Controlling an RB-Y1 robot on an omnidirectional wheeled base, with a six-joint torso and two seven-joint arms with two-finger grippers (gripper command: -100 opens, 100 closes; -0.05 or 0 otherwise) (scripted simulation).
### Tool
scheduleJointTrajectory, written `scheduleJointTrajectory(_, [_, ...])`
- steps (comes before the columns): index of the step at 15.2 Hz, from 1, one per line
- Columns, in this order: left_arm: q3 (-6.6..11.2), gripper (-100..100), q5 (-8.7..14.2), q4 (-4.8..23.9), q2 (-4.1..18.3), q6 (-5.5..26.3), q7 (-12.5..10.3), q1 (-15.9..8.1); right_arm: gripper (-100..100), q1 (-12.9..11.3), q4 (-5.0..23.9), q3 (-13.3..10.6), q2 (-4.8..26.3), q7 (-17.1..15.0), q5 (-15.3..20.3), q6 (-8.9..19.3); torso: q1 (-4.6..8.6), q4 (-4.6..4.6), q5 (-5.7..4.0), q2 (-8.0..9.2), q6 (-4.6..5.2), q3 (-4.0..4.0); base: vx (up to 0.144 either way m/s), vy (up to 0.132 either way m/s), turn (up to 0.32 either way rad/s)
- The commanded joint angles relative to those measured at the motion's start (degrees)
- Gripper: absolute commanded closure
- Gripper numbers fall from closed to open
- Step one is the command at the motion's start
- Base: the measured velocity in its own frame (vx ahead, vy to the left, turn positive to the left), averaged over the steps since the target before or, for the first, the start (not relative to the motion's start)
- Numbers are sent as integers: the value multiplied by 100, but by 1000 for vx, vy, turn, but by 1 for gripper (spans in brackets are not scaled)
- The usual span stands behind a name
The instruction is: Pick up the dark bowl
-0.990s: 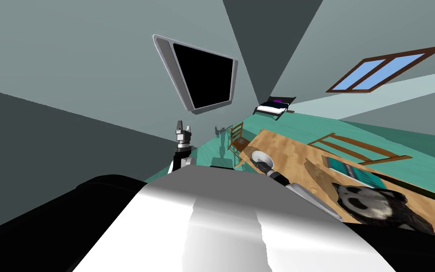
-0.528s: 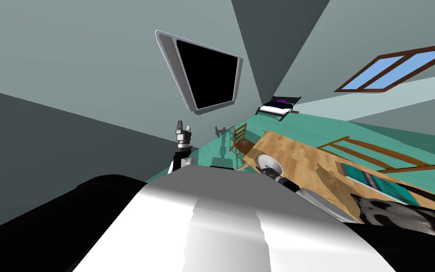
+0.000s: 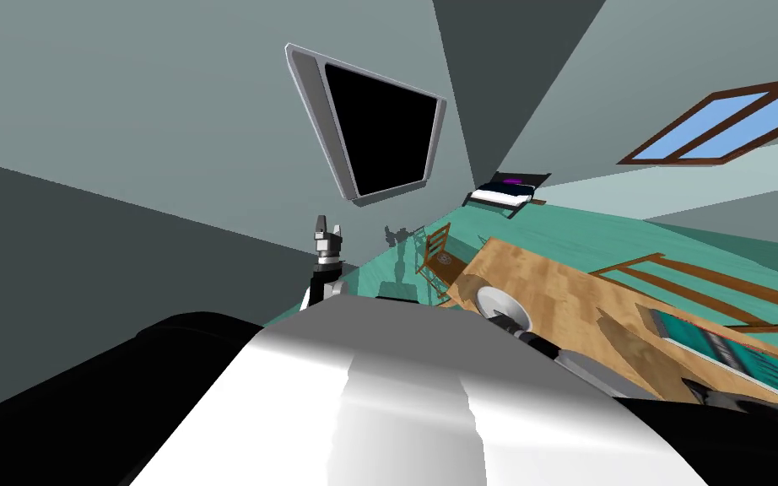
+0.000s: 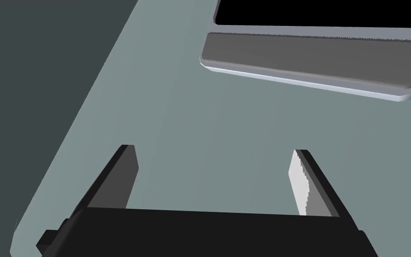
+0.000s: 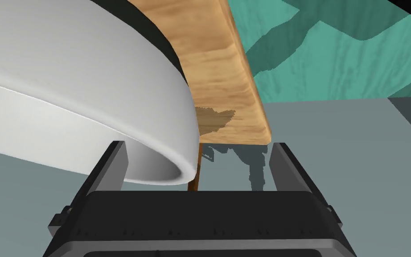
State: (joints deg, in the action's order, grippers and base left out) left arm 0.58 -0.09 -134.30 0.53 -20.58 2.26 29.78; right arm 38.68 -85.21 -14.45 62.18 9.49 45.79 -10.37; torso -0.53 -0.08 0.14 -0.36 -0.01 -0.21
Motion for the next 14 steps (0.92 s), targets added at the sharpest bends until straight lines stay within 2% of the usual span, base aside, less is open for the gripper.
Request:
scheduleJointTrajectory(1, [0, 0, 0, 0, 0, 0, 0, 0, -100, 122, 166, 44, 100, 98, 156, -14, 0, 0, 0, 0, 0, 0, 87, 111, 49])
scheduleJointTrajectory(3, [0, 0, 0, 0, 0, 0, 0, 0, -100, 180, 423, -71, 348, 161, 418, 55, 2, 1, -1, 7, 1, 4, 78, 111, 42])
scheduleJointTrajectory(4, [0, 0, 0, 0, 0, 0, 0, 0, -100, 180, 423, -71, 348, 161, 418, 55, -1, 1, 0, 6, 2, 3, 87, 109, 26])
scheduleJointTrajectory(6, [0, 0, 0, 0, 0, 0, 0, 0, -100, 227, 636, -178, 553, 214, 634, 109, 1, 1, 0, 5, 1, 3, 84, 108, 38])
scheduleJointTrajectory(11, [0, 0, 0, 0, 0, 0, 0, 0, -100, 282, 904, -332, 812, 281, 906, 170, 8, 5, -2, 22, 2, 12, 49, 91, 27])
scheduleJointTrajectory(12, [0, 0, 0, 0, 0, 0, 0, 0, -100, 260, 830, -278, 712, 278, 823, 131, 11, 5, -3, 22, 1, 12, 36, 46, 8])
scheduleJointTrajectory(13, [1, 0, 0, 0, 0, 0, 0, 0, -100, 169, 970, -365, 531, 351, 851, 197, 19, 5, -5, 25, 2, 14, 15, -7, 77])
scheduleJointTrajectory(14, [1, 0, 0, 0, 1, 0, 0, -1, -100, 146, 1002, -383, 481, 370, 854, 209, 36, 7, -10, 30, 0, 17, 12, -43, 128])
